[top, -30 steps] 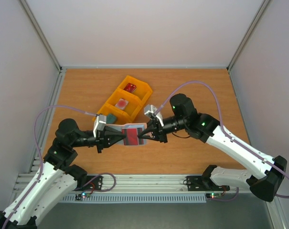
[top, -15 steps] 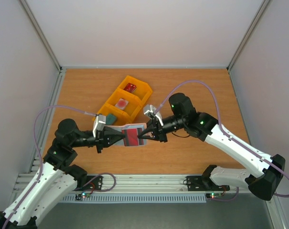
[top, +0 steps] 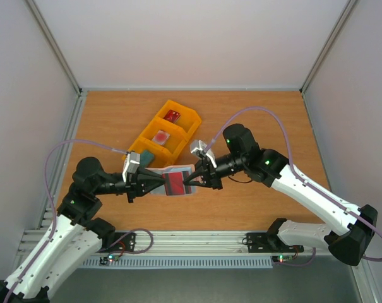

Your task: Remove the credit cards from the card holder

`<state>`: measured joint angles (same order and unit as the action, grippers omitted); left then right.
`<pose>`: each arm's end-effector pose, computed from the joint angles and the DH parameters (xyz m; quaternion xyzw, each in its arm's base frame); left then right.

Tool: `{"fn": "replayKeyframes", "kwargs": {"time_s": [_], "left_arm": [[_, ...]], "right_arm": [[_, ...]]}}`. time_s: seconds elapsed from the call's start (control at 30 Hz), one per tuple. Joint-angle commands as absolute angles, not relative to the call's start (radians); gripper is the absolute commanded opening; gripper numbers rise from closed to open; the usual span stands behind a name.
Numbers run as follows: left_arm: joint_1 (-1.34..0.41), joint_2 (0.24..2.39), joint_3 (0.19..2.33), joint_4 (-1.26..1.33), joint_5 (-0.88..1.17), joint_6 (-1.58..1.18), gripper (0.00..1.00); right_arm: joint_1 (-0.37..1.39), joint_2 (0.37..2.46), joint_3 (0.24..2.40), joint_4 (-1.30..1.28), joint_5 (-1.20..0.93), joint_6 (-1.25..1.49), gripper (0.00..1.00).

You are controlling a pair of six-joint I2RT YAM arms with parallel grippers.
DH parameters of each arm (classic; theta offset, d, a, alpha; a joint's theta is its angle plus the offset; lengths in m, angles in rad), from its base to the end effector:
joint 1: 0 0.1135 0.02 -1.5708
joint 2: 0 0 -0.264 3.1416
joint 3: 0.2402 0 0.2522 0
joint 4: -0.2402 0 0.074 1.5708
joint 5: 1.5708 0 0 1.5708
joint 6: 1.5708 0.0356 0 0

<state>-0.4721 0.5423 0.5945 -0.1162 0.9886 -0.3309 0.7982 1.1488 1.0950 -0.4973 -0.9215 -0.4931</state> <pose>0.1011 -0.0850 0.3165 0.3690 0.6176 -0.5539 0.4191 0.1480 0.1924 0.3511 -0.6437 0.4939 0.4500 0.3731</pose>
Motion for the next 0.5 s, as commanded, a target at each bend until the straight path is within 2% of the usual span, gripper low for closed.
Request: {"fn": "replayKeyframes", "kwargs": {"time_s": [0.0,0.07,0.47], "left_arm": [[-0.465,0.531,0.608,-0.090,1.008,-0.327,0.07],[-0.465,0.533,0.609,-0.081,1.013,-0.329,0.01],[-0.454,0.529,0.614,-0.126,1.023,-0.308,0.00]], "right_arm": [[0.798,1.123,1.137,-0.497,-0.967,-0.512,0.01],[0.798,1.127,1.139,-0.498,-0.974,-0.512,0.01],[0.748,1.085,1.123,-0.550,-0.978,-0.544,0.01]]}}
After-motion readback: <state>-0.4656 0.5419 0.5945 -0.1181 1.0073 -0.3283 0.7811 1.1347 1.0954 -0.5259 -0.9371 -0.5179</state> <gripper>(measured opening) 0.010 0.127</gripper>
